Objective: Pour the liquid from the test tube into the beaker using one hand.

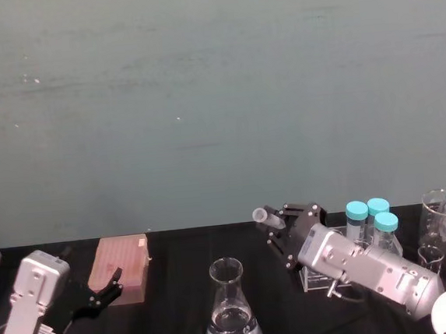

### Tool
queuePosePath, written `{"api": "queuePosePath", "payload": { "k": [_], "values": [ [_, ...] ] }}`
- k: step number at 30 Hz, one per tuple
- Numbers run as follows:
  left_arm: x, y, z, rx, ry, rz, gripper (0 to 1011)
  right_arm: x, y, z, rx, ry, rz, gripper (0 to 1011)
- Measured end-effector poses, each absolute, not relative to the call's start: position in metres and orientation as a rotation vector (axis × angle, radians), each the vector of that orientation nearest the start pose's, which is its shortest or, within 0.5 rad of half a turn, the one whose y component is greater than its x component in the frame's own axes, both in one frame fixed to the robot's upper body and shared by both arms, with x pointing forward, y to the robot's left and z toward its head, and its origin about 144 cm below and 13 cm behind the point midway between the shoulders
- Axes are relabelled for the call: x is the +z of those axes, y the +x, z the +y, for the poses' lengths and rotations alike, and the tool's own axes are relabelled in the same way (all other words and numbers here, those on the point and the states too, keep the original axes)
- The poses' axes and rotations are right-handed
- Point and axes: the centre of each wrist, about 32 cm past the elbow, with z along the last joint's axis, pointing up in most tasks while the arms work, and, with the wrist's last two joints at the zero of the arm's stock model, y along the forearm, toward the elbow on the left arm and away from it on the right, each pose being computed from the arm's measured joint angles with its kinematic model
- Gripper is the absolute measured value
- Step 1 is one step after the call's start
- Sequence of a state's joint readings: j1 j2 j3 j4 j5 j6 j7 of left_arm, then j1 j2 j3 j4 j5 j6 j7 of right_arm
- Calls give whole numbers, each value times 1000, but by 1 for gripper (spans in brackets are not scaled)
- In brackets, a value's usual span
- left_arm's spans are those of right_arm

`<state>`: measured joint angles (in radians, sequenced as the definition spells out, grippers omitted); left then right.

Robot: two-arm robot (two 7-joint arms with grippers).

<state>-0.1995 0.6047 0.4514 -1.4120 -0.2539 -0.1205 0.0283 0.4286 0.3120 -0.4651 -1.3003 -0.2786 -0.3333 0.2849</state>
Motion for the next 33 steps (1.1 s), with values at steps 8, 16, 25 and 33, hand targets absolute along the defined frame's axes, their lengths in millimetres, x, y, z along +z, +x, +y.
{"api": "queuePosePath", "payload": {
  "k": [8,16,25,33],
  "values": [
    [1140,489,310,1248,304,-285,1000,1187,553,-205,-737,-304,-855,222],
    [1140,489,310,1248,304,-285,1000,1187,554,-203,-715,-342,-961,222],
    [1140,489,310,1248,304,-285,1000,1187,553,-200,-670,-362,-1028,222],
    [1140,489,310,1248,304,-285,1000,1187,554,-197,-649,-382,-1074,222]
  ]
}}
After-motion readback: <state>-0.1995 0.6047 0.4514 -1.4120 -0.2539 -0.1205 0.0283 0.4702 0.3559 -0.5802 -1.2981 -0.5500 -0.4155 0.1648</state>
